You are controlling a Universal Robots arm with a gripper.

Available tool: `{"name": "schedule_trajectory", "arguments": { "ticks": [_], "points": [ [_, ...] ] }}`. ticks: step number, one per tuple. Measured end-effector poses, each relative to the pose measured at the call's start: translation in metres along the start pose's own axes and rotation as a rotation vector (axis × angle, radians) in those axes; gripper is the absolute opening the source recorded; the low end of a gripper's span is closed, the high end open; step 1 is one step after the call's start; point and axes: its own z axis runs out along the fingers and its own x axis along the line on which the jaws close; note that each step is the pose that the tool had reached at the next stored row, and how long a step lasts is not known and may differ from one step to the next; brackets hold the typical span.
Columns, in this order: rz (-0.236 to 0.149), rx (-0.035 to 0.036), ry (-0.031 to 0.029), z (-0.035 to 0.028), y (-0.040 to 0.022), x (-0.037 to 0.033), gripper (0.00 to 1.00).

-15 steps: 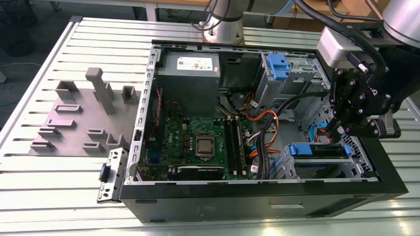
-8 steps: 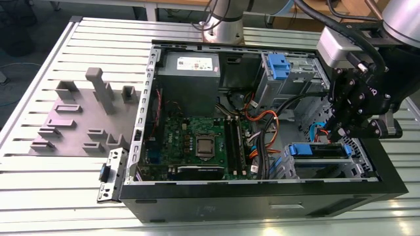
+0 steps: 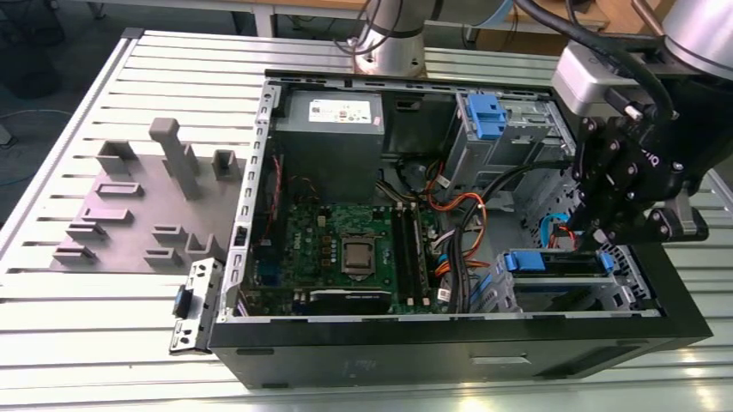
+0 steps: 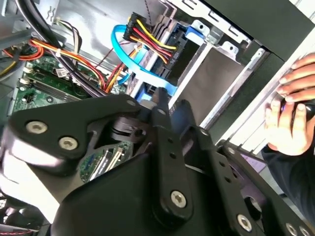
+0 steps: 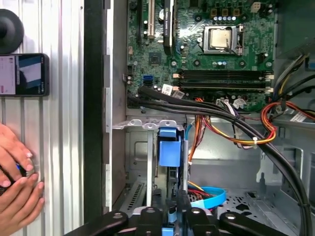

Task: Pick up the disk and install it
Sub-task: 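Insert the second disk wire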

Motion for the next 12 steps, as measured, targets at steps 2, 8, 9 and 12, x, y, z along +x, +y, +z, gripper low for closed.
{"name": "schedule_trajectory", "arguments": {
  "ticks": [2,8,9,12],
  "points": [
    [-0.001,-0.0038,0.0013,0.0002,-0.0007,-0.0013,0.32],
    [-0.003,-0.0143,0.0011,0.0051,-0.0015,-0.0065,0.38],
    [-0.004,-0.0155,0.0012,0.0058,-0.0018,-0.0072,0.38],
    [-0.005,-0.0191,0.0011,0.0079,-0.0032,-0.009,0.38]
  ]
}}
